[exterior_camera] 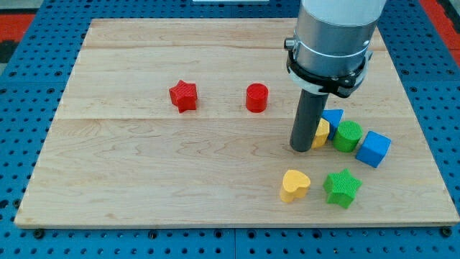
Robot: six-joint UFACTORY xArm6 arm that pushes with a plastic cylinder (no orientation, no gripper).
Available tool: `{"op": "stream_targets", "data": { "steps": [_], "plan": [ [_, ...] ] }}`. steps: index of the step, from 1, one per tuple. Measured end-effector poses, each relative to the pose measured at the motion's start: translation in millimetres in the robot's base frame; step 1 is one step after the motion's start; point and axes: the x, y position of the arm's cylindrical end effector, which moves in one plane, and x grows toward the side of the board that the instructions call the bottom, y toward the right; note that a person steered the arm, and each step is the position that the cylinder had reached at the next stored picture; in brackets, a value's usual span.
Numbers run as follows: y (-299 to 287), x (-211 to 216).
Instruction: Keep yellow hexagon on right side of red circle
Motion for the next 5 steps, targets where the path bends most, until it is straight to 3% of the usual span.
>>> {"op": "stream_targets", "data": {
  "steps": [2,5],
  "plan": [
    [14.8,24.8],
    [23.4,-55.3]
  ]
}}
